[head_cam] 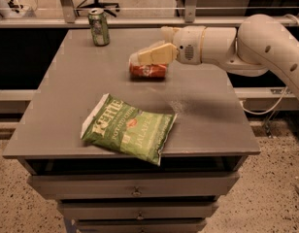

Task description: Knock coke can over

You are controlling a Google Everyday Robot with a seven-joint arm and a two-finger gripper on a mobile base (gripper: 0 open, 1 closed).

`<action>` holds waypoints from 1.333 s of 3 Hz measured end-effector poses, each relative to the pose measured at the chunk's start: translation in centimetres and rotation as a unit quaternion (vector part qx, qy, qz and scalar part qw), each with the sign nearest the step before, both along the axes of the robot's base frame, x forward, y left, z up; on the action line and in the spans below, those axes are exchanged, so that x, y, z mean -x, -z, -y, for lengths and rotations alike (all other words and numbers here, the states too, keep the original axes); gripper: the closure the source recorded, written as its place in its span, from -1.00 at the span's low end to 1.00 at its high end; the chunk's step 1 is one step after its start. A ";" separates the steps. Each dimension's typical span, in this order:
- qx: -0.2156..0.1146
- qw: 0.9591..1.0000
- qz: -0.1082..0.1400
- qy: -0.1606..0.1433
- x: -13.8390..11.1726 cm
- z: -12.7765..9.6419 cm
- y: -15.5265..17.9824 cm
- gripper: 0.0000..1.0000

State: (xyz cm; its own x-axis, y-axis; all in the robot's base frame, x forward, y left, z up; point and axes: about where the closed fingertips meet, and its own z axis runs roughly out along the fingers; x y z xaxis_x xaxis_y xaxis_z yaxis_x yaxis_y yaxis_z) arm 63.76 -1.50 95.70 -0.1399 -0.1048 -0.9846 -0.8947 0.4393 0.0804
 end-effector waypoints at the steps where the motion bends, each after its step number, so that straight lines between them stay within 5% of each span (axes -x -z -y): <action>1: -0.001 1.000 -0.004 -0.013 0.8 -0.3 -0.1 -1.00; 2: 0.025 0.999 0.022 -0.007 0.3 2.9 0.6 -1.00; 3: 0.065 0.996 0.062 0.011 -0.5 8.6 0.3 -1.00; 4: 0.066 0.995 0.068 0.011 -0.6 8.7 -0.2 -1.00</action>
Offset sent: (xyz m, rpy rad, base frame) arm 0.0045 -0.0786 -0.0120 -0.1223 -0.1234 -0.0135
